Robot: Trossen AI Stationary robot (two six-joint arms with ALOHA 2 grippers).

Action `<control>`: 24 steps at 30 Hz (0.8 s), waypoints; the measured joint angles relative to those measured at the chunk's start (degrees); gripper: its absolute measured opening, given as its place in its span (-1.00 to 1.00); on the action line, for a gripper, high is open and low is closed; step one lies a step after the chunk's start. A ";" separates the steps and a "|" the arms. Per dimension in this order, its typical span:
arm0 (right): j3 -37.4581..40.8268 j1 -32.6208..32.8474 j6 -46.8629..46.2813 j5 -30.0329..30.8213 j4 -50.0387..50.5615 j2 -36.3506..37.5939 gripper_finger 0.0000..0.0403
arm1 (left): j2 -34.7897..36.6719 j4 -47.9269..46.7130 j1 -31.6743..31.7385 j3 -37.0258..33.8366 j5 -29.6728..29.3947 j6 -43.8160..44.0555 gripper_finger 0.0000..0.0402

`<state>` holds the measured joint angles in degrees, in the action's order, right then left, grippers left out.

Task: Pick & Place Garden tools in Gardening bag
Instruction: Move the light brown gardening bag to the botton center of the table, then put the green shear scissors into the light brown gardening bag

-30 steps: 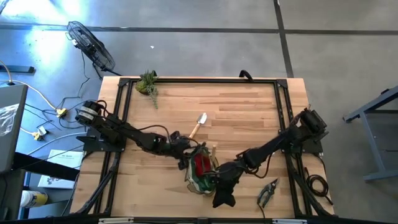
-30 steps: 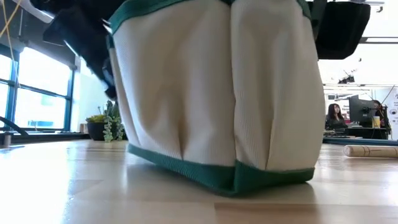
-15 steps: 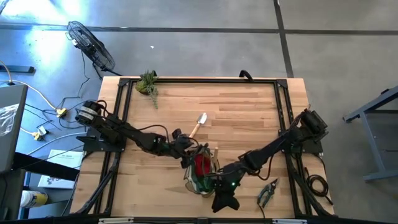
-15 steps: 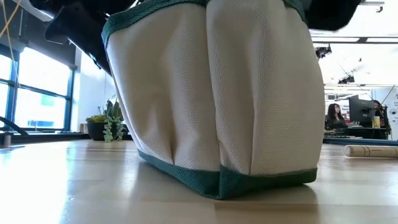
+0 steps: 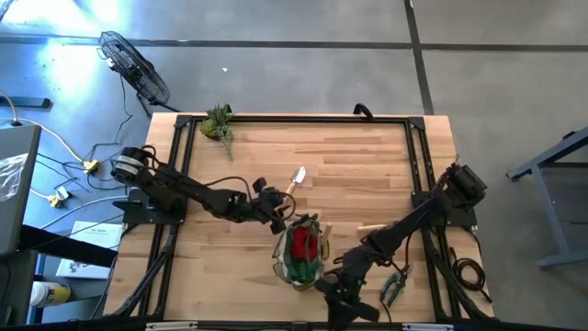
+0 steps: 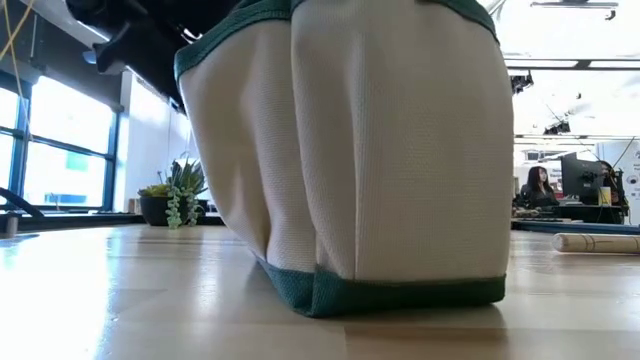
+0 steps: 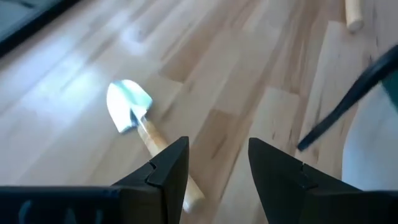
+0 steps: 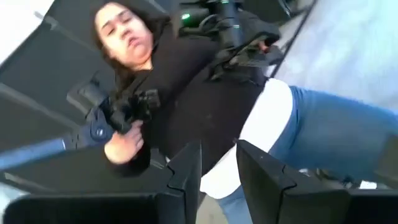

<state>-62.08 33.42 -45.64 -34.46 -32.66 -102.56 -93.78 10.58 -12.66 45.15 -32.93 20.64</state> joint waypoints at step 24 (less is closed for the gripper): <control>0.00 9.04 2.87 28.78 50.73 12.22 -0.54 | 17.98 -21.34 -0.12 0.02 18.18 1.29 -0.20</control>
<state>-62.08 42.46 -42.78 -5.68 18.06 -90.35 -75.80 -10.76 -12.78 45.17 -14.75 21.93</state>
